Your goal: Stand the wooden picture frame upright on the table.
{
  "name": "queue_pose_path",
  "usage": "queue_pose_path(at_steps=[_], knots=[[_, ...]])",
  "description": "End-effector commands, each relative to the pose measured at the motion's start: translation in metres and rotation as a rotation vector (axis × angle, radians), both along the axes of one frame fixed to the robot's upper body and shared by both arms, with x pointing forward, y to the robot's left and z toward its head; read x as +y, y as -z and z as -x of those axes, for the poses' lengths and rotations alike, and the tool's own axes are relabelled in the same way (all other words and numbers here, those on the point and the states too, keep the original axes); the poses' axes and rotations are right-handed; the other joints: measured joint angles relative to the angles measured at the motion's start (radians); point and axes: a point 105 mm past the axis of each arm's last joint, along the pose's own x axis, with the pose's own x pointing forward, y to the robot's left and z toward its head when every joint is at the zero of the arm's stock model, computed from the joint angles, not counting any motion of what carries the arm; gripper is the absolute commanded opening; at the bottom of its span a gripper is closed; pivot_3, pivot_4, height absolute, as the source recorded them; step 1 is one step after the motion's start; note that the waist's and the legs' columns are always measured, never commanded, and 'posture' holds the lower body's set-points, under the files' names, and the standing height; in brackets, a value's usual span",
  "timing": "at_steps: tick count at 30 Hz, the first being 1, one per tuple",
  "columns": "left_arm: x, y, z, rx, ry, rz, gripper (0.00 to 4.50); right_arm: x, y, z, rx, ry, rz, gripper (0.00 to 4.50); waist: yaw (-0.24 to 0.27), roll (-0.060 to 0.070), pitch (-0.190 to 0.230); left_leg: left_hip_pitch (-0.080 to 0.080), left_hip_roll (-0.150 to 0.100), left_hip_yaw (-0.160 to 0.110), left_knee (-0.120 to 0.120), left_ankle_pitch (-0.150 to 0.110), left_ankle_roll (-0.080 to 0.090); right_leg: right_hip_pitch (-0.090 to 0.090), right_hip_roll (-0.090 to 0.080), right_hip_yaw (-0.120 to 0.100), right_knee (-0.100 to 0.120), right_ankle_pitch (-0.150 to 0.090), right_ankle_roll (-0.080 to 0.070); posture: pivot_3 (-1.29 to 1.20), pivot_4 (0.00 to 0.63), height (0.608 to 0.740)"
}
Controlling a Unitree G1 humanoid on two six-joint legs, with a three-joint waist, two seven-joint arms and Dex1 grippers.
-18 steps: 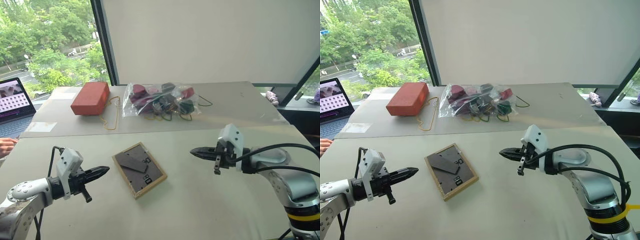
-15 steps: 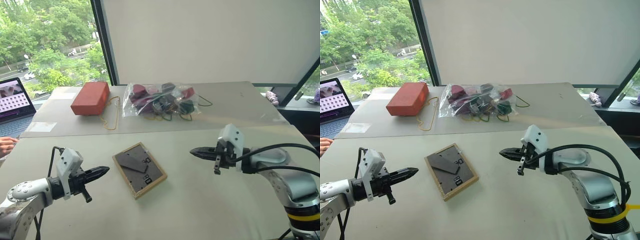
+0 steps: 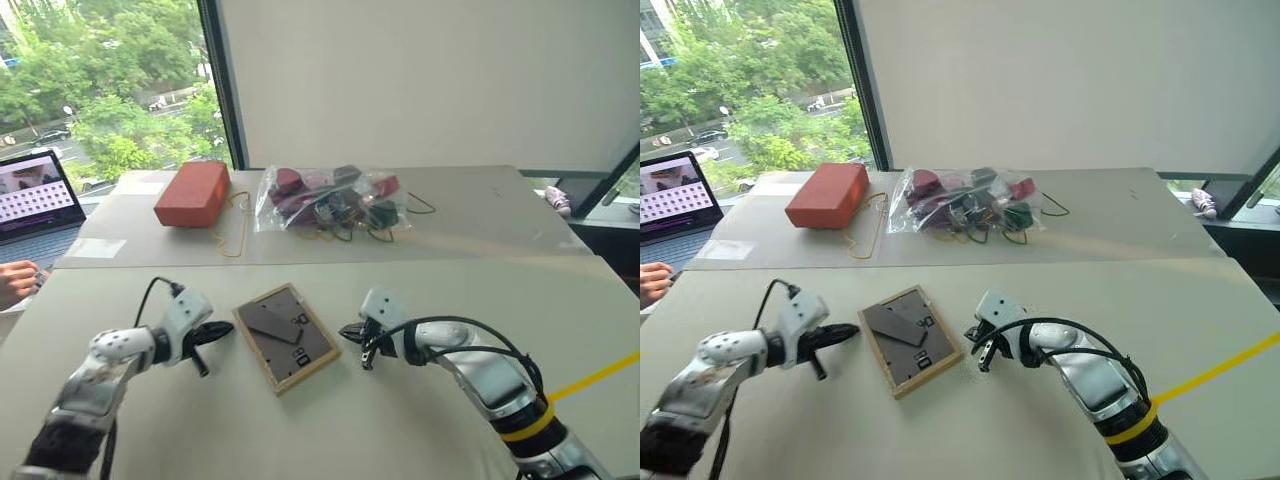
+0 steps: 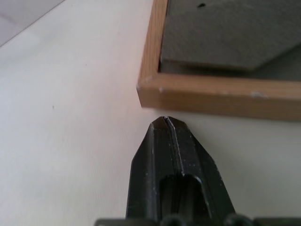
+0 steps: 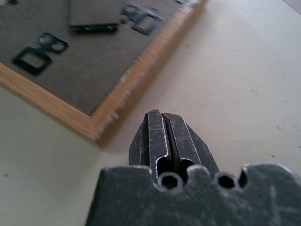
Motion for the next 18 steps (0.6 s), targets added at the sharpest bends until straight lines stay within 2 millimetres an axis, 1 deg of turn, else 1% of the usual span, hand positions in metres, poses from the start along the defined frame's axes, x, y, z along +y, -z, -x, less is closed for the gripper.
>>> queue_pose_path(at_steps=[1,3,5,12,15,18], knots=[[-0.024,0.018,-0.008,0.018,0.081,-0.021,0.0,0.005,-0.009,0.012,-0.005,-0.02,-0.01,0.04,0.004,0.0,0.0,0.0,0.0,0.0,0.0,0.0,0.0,0.0,0.0,0.0,0.0,0.0,0.0,0.0,0.15,0.74],[-0.037,0.02,-0.013,0.009,0.116,-0.018,0.0,0.001,-0.007,0.018,0.016,-0.009,-0.001,0.04,0.007,0.0,0.0,0.0,0.0,0.0,0.001,0.0,0.0,0.0,0.0,0.0,0.0,0.0,0.0,0.0,0.15,0.74],[-0.044,0.02,-0.014,0.008,0.14,-0.013,0.0,-0.002,-0.007,0.021,0.022,0.003,0.001,0.04,0.011,0.0,0.0,0.0,-0.001,0.0,0.001,0.0,0.0,0.001,0.0,0.0,0.0,0.0,0.001,0.0,0.15,0.74],[-0.046,0.021,-0.014,-0.014,0.153,-0.006,0.0,-0.008,-0.01,0.02,0.033,0.052,-0.02,0.04,0.009,0.0,0.0,0.0,-0.001,0.0,0.001,0.0,0.0,0.001,-0.001,0.0,0.0,0.0,0.001,0.0,0.15,0.74],[-0.033,0.02,-0.012,-0.033,0.118,-0.037,0.0,-0.016,-0.008,0.018,0.03,0.076,0.004,0.04,0.007,0.0,0.0,0.0,-0.001,0.0,0.001,0.0,0.0,0.001,0.0,0.0,0.0,0.0,0.001,0.0,0.15,0.74],[-0.007,0.009,-0.007,-0.115,0.072,-0.081,0.0,-0.031,-0.005,0.014,0.035,0.112,0.029,0.04,-0.006,0.0,0.0,0.0,-0.001,-0.001,0.001,0.0,0.001,0.001,0.0,0.0,0.0,0.0,0.001,0.0,0.15,0.74]])
